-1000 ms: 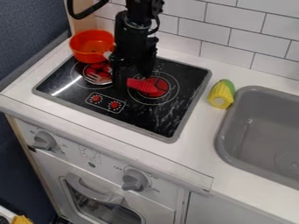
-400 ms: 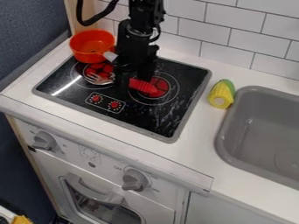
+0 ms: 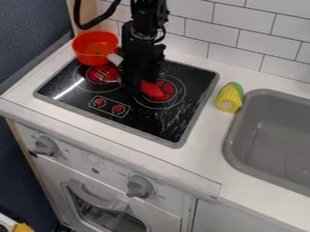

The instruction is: Move the red fork to the right side of the burner

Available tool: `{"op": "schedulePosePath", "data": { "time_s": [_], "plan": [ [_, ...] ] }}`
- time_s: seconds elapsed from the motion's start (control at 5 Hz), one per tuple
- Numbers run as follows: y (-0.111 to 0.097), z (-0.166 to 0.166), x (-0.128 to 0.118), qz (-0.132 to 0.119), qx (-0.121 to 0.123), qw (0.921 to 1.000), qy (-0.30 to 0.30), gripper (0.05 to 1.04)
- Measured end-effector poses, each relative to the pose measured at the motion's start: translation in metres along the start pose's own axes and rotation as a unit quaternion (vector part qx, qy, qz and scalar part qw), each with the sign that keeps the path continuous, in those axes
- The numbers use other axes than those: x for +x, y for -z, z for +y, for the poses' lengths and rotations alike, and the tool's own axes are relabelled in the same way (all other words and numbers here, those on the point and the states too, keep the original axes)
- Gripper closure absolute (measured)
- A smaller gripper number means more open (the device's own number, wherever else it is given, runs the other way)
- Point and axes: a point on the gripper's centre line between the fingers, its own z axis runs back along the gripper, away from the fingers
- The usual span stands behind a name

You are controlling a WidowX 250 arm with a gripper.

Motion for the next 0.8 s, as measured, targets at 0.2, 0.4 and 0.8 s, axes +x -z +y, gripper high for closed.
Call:
{"op": "schedulePosePath", "data": {
  "time_s": [0.2,0.4,0.8],
  "plan": [
    [0.0,0.003,-0.002,0.001,-0.006,1.0,-0.003,0.612],
    [0.0,0.004,-0.003,0.01,-0.011,0.9999,0.004,0.612],
    [-0.01,0.016,-0.014,0.046,-0.024,0.9974,0.05,0.677]
  ]
}}
